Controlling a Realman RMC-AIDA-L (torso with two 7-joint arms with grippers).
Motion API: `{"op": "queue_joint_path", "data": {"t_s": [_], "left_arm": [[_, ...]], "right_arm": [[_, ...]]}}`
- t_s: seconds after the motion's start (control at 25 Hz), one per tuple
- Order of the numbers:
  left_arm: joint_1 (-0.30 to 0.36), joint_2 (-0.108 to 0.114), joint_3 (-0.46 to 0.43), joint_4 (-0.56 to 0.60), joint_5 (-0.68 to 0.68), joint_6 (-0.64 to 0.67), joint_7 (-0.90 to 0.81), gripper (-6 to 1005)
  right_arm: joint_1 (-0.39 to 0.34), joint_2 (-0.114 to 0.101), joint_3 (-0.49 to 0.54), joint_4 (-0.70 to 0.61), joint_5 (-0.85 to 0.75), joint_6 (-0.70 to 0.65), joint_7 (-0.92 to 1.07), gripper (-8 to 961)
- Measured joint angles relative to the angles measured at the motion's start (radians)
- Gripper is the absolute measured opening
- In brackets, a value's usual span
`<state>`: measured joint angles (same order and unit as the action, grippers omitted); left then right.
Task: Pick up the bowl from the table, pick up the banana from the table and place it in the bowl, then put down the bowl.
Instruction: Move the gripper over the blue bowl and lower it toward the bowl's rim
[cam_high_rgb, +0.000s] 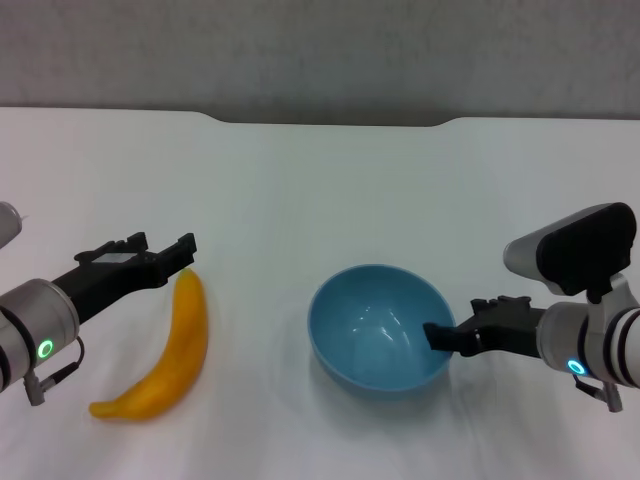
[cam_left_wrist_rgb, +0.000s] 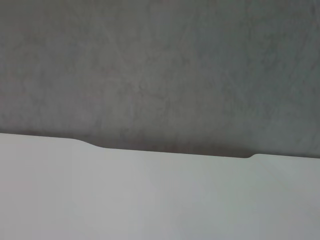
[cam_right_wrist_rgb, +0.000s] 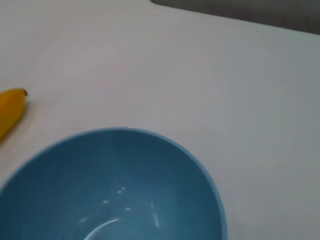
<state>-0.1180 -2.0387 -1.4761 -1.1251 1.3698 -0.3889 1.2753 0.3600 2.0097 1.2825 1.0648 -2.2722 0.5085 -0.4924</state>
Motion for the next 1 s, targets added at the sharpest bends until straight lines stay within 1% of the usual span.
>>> {"op": "queue_joint_path", "data": {"t_s": [0.32,0.64,0.84,1.0], "left_arm": [[0.0,0.0,0.004,0.002,0.0,0.004,0.0,735],[0.0,-0.001,0.01,0.0,0.0,0.007,0.001,736],[-0.003,-0.002,0.01,-0.002,0.0,0.004,0.001,736],[-0.005,-0.002,0.01,-0.004,0.0,0.002,0.001,735]], "right_arm": [[0.024,0.001,-0.003,-0.044,0.001,-0.048,0.005,690],[0.025,0.001,-0.011,-0.049,0.002,-0.065,0.008,662],[0.025,0.001,-0.01,-0.057,0.021,-0.083,0.008,448],[0.025,-0.002,-0.011,-0.072,0.048,-0.091,0.0,394]]}}
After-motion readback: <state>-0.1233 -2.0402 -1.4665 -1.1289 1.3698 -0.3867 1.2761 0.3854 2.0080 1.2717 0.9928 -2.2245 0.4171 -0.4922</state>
